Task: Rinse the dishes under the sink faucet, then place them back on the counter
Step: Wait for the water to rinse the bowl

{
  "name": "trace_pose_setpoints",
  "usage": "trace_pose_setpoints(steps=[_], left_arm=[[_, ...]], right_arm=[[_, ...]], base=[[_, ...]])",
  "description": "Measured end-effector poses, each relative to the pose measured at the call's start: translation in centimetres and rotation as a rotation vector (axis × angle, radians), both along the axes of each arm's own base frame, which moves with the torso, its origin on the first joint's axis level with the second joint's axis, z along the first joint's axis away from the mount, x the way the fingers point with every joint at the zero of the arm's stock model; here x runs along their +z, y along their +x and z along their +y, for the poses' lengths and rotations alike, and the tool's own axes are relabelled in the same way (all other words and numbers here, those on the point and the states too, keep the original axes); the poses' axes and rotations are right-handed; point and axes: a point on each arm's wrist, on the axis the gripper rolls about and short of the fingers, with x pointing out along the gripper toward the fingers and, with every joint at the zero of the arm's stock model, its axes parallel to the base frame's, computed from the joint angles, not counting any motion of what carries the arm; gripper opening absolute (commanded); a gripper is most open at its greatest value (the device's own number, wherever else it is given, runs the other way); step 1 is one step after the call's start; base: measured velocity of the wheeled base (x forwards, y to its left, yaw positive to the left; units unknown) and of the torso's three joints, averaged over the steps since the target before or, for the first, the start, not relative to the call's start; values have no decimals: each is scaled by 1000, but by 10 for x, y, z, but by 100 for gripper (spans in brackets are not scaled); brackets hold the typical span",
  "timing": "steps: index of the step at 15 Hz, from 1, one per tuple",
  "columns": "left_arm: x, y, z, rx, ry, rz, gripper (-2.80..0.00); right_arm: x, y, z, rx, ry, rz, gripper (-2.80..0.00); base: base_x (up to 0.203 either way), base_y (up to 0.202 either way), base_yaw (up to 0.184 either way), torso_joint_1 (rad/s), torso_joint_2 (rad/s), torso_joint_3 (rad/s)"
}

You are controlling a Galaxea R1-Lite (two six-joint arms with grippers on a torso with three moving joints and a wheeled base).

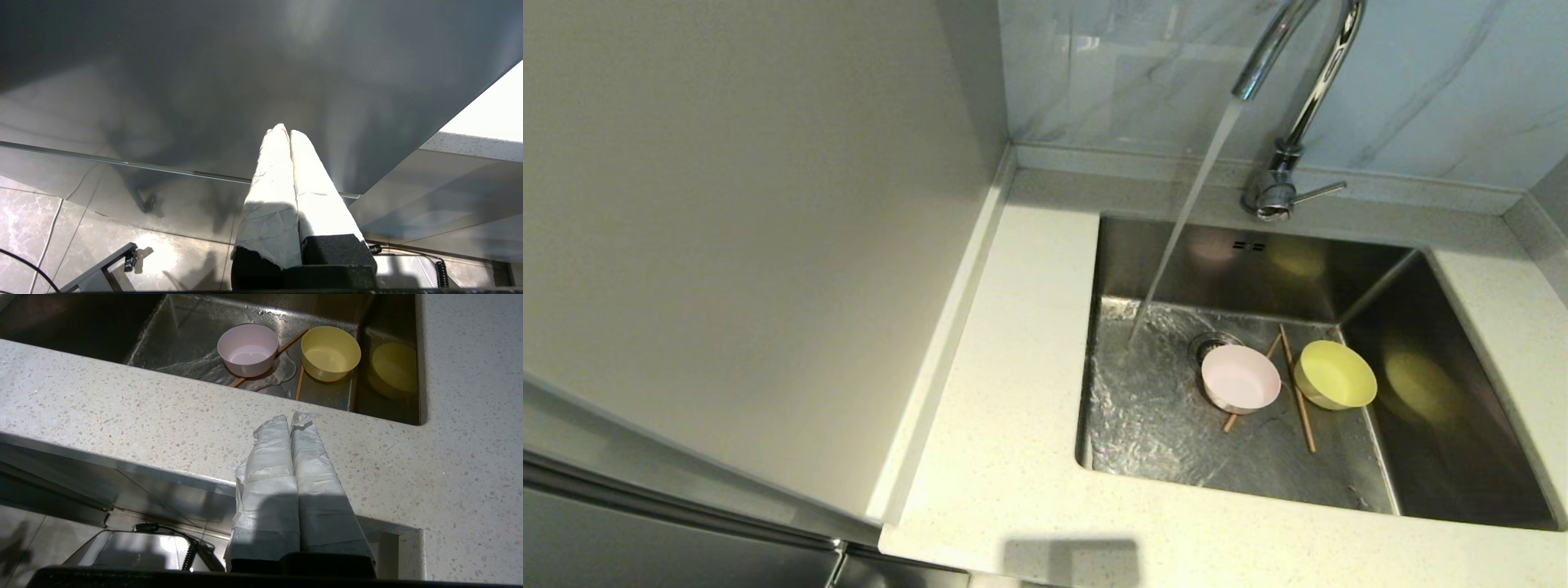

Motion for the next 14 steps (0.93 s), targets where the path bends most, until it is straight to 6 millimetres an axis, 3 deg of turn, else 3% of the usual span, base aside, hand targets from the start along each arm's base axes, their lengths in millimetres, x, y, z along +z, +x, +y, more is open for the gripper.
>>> trace_pose_setpoints(steps=[14], left_arm=[[0,0,0,0,0,0,-280]], right_arm=[[0,0,0,0,1,0,-280]], base=[[0,0,0,0,0,0]])
